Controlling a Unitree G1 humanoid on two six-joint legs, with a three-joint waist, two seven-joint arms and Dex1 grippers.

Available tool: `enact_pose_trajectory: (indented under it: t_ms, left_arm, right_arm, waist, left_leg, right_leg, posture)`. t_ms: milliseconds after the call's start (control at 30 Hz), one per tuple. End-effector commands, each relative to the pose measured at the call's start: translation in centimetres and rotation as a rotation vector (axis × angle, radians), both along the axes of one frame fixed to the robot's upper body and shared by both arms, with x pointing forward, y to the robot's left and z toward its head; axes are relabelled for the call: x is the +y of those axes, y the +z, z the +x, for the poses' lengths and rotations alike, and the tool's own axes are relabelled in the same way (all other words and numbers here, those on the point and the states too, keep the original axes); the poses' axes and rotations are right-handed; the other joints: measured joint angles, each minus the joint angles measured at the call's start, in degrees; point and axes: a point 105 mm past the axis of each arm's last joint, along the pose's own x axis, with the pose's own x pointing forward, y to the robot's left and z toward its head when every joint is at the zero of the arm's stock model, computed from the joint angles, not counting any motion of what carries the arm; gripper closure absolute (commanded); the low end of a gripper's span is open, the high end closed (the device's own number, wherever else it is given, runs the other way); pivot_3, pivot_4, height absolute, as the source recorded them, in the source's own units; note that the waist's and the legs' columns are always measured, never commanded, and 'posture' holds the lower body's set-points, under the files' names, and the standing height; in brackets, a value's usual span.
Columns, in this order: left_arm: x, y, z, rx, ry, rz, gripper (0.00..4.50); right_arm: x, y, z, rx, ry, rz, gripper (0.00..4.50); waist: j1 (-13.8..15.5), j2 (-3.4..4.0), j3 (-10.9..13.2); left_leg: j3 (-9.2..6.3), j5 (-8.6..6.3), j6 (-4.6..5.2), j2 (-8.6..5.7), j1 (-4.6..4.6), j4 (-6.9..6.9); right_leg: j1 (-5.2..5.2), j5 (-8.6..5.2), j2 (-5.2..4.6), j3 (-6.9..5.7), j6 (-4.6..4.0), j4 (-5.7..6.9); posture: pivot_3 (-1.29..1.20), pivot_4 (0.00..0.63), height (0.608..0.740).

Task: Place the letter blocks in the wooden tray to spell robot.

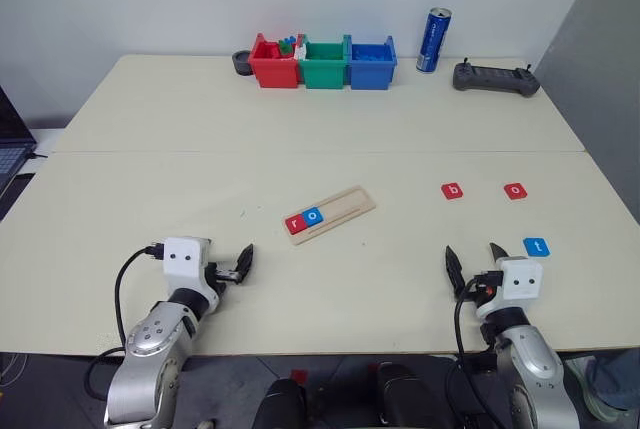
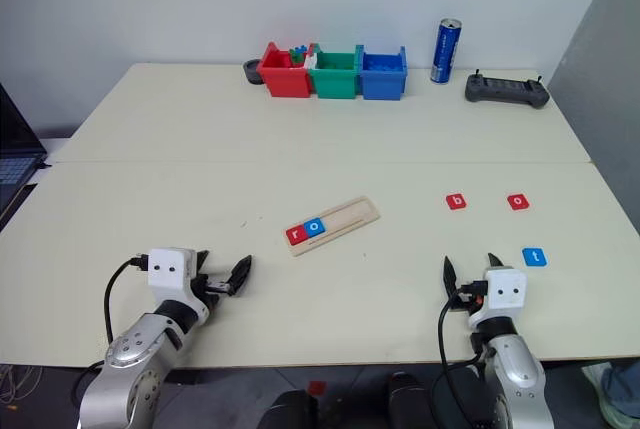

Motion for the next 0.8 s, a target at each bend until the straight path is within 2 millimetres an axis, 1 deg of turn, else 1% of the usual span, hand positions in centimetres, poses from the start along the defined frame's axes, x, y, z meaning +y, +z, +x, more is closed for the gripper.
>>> enact_pose_trajectory:
  t_ms: [33, 133, 300, 367, 467, 600, 800]
  left_arm:
    - [0.0, 1.9, 0.3, -0.107, -0.007, 0.005, 0.0]
    - [-0.3, 1.9, 0.3, -0.106, -0.01, 0.014, 0.0]
    - [-1.1, 2.4, -0.1, -0.123, -0.073, 0.047, 0.0]
    - [-1.4, 2.7, -0.1, -0.151, -0.105, 0.012, 0.0]
    - [-1.1, 3.1, -0.1, -0.172, -0.101, 0.019, 0.0]
    - [-0.7, 3.1, 0.1, -0.162, -0.097, -0.014, 0.0]
    - [-1.0, 3.3, 0.2, -0.161, -0.128, -0.004, 0.0]
  right_arm:
    - [-0.1, 1.0, -0.1, -0.042, 0.005, -0.009, 0.06]
    - [-0.2, 0.9, -0.2, -0.04, 0.002, -0.007, 0.06]
    - [-0.2, 0.8, -0.2, -0.037, 0.002, -0.006, 0.06]
    - [-0.2, 0.7, 0.0, -0.036, -0.002, -0.003, 0.06]
    - [0.1, 0.6, 0.0, -0.03, 0.015, 0.0, 0.06]
    - [0.1, 0.5, 0.1, -0.027, 0.016, 0.002, 0.06]
    - [0.2, 0.6, 0.2, -0.033, 0.021, 0.001, 0.06]
  waist:
    - [0.0, 0.0, 0.0]
    - [0.0, 0.0, 0.0]
    - [0.0, 0.0, 0.0]
    - [0.0, 0.0, 0.0]
    - [0.0, 0.0, 0.0]
    - [0.0, 0.0, 0.0]
    - [0.0, 0.0, 0.0]
  left_leg:
    - [0.0, 0.0, 0.0, 0.0, 0.0, 0.0]
    - [0.0, 0.0, 0.0, 0.0, 0.0, 0.0]
    - [0.0, 0.0, 0.0, 0.0, 0.0, 0.0]
    - [0.01, 0.0, 0.0, 0.0, 0.0, 0.0]
    - [0.01, 0.0, 0.0, 0.0, 0.0, 0.0]
    - [0.01, 0.0, 0.0, 0.0, 0.0, 0.0]
    - [0.0, 0.0, 0.0, 0.01, 0.0, 0.0]
  right_leg:
    - [0.0, 0.0, 0.0, 0.0, 0.0, 0.0]
    - [0.0, 0.0, 0.0, 0.0, 0.0, 0.0]
    - [0.0, 0.0, 0.0, 0.0, 0.0, 0.0]
    - [0.0, 0.0, 0.0, 0.0, 0.0, 0.0]
    - [0.0, 0.0, 0.0, 0.0, 0.0, 0.0]
    - [0.0, 0.0, 0.01, 0.0, 0.0, 0.0]
    - [0.0, 0.0, 0.01, 0.0, 0.0, 0.0]
  posture:
    - [0.0, 0.15, 0.74]
    - [0.0, 0.15, 0.74]
    - [0.0, 0.15, 0.74]
    - [0.0, 0.15, 0.74]
    - [0.0, 0.15, 0.74]
    - [0.0, 0.15, 0.74]
    - [0.0, 0.15, 0.74]
